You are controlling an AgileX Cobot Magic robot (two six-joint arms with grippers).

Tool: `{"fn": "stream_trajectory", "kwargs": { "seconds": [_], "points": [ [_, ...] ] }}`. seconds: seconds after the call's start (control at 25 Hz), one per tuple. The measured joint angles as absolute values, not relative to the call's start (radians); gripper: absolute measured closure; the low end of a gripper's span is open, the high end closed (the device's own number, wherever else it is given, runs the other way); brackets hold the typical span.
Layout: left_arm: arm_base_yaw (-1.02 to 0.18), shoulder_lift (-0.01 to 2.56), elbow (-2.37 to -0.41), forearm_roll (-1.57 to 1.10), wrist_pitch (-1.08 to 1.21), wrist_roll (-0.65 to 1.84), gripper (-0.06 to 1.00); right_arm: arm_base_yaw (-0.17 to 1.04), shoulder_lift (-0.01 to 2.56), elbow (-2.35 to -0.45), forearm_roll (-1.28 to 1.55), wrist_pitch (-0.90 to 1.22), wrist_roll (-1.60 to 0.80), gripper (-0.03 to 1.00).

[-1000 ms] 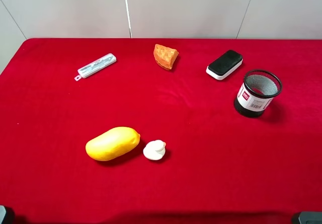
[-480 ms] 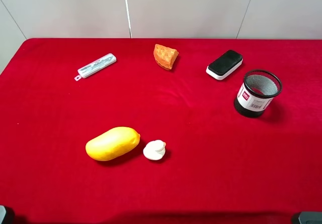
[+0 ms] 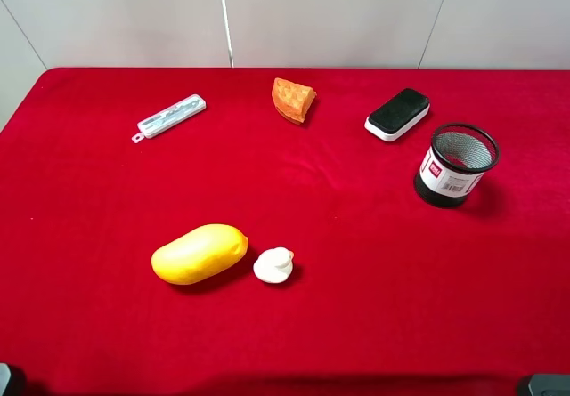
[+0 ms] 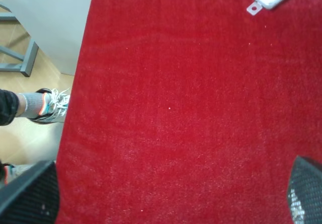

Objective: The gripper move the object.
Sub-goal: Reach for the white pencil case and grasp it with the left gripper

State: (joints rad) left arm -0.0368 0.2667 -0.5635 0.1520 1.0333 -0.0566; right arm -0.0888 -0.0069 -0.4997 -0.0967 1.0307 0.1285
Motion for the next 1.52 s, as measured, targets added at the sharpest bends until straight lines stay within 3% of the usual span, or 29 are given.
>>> {"fn": "stream_trajectory", "kwargs": {
  "seconds": [0.72, 1.52],
  "points": [
    [-0.037, 0.821, -0.769, 0.152, 0.996, -0.043, 0.07, -0.089, -0.007, -0.500, -0.097, 1.027, 0.128, 0.27],
    [-0.038, 1.273, -0.946, 0.152, 0.886, -0.031, 0.07, -0.089, -0.007, -0.500, -0.097, 1.027, 0.128, 0.27]
  ]
}}
